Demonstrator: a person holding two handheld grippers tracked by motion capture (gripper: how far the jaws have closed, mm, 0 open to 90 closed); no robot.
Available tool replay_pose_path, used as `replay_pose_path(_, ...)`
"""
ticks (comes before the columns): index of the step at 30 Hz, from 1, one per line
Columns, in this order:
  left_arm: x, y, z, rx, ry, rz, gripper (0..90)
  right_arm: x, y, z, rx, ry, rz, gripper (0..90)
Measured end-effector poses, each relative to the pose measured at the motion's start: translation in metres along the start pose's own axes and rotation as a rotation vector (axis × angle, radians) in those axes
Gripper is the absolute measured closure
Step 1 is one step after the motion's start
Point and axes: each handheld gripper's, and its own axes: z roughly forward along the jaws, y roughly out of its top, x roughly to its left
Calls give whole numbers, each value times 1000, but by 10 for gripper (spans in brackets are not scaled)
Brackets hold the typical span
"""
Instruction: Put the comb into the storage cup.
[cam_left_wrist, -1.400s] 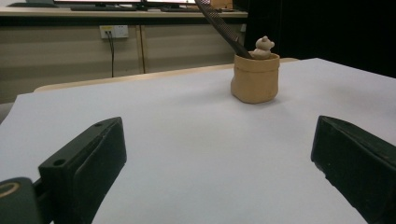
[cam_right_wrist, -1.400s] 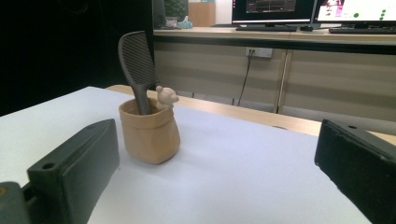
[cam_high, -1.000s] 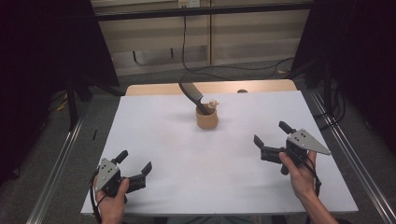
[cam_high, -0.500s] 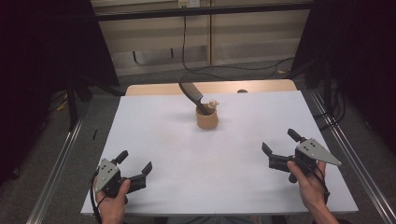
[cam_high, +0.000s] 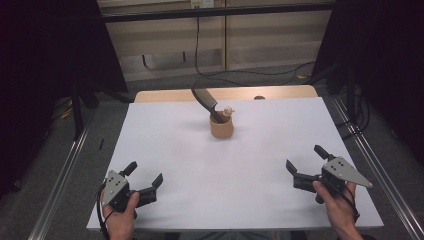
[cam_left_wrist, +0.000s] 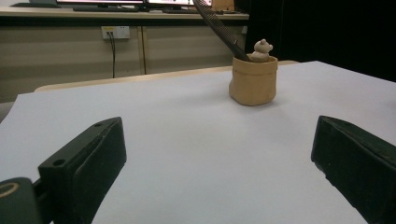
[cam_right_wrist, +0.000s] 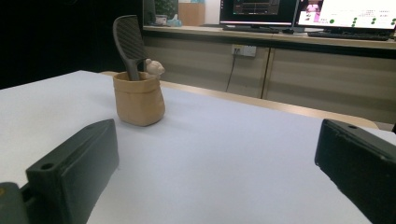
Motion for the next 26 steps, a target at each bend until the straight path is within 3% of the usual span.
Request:
replay_pose_path(6,-1,0,0,2,5,0,34,-3,-11,-9,-14,-8,-2,0)
replay_pose_path(13,0,-1,1,-1,15,-7,34,-4,-20,-16,8,9,-19,0)
replay_pose_path(16,2,-3,3,1,11,-29,29,-2,-21,-16,11,17,-25,0)
replay_pose_path(26,5,-1,5,-4,32,-45,28,-3,-23,-12,23,13,-5,0)
